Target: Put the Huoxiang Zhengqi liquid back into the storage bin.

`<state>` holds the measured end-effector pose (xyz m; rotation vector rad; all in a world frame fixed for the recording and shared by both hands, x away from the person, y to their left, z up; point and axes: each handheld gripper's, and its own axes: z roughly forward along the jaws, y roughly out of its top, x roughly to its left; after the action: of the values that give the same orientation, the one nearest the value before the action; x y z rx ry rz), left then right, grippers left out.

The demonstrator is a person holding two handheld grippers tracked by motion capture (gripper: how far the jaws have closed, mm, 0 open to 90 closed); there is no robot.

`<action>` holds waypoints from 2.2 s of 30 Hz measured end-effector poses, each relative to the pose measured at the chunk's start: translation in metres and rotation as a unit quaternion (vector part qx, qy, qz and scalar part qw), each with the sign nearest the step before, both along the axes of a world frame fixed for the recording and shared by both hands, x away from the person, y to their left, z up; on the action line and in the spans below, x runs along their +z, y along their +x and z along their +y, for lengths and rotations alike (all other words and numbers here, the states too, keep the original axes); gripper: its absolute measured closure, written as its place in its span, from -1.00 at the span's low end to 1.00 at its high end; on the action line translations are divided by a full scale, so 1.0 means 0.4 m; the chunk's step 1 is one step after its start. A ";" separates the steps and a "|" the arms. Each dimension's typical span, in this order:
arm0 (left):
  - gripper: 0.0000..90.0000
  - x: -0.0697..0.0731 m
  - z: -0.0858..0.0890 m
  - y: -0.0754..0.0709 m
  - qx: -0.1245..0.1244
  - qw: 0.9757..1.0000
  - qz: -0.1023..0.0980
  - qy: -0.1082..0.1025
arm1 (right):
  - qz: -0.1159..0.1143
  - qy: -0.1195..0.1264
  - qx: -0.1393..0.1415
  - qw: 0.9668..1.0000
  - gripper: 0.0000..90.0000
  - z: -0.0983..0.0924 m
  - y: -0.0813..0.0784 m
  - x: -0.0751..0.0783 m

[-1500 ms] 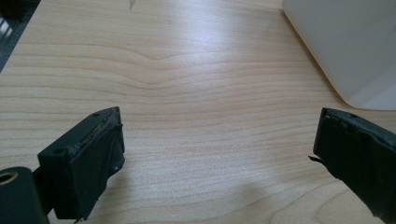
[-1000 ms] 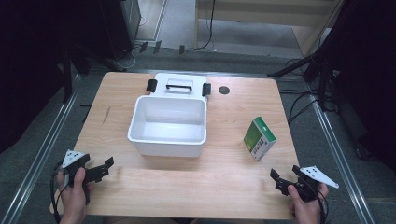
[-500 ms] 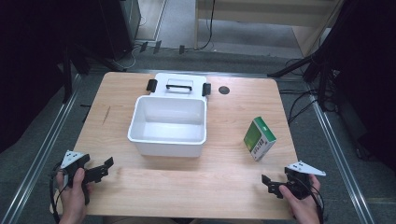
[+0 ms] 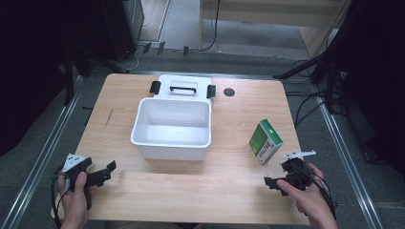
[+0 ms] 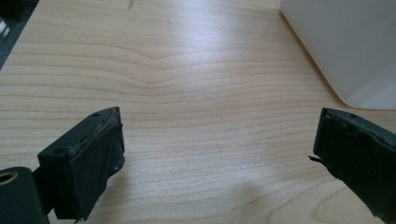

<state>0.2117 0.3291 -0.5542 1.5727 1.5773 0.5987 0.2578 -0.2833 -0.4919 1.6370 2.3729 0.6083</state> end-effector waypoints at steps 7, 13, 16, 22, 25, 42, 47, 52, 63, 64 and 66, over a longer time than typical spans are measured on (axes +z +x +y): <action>-0.93 0.000 0.001 0.000 -0.002 1.000 0.001 -0.001 | 0.022 -0.046 0.013 0.999 -0.73 0.025 0.033 0.063; -0.93 0.000 0.001 0.000 -0.001 1.000 0.001 0.000 | 0.039 -0.100 0.040 0.993 -0.73 0.069 0.064 0.103; -0.93 0.000 0.000 0.001 0.000 1.000 0.002 0.000 | 0.046 -0.106 0.045 0.992 -0.73 0.082 0.079 0.125; -0.93 0.000 0.001 0.000 -0.001 1.000 0.002 -0.001 | 0.056 -0.138 0.055 0.987 -0.73 0.104 0.100 0.150; -0.93 0.000 0.001 0.000 -0.002 1.000 0.001 -0.001 | 0.058 -0.170 0.055 0.982 -0.72 0.122 0.121 0.168; -0.93 0.000 0.001 0.000 -0.002 1.000 0.003 0.000 | 0.061 -0.185 0.044 0.980 -0.71 0.158 0.217 0.214; -0.93 0.000 0.001 0.001 -0.001 1.000 0.002 -0.001 | 0.056 -0.176 0.042 0.982 -0.64 0.168 0.240 0.217; -0.93 0.000 0.001 0.001 -0.002 1.000 0.002 -0.001 | 0.051 -0.166 0.040 0.984 -0.54 0.180 0.259 0.213; -0.93 0.000 0.001 0.001 -0.002 1.000 0.002 -0.001 | 0.065 -0.165 0.033 0.984 -0.33 0.196 0.292 0.211; -0.93 0.000 0.001 0.001 -0.002 1.000 0.003 -0.002 | 0.068 -0.164 0.039 0.983 -0.29 0.198 0.294 0.212; -0.93 0.000 0.001 0.001 -0.002 1.000 0.002 -0.002 | 0.074 -0.159 0.039 0.984 -0.24 0.201 0.299 0.215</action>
<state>0.2120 0.3294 -0.5542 1.5750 1.5779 0.5911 0.3773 -0.2029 -0.4060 1.4994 2.4891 0.1099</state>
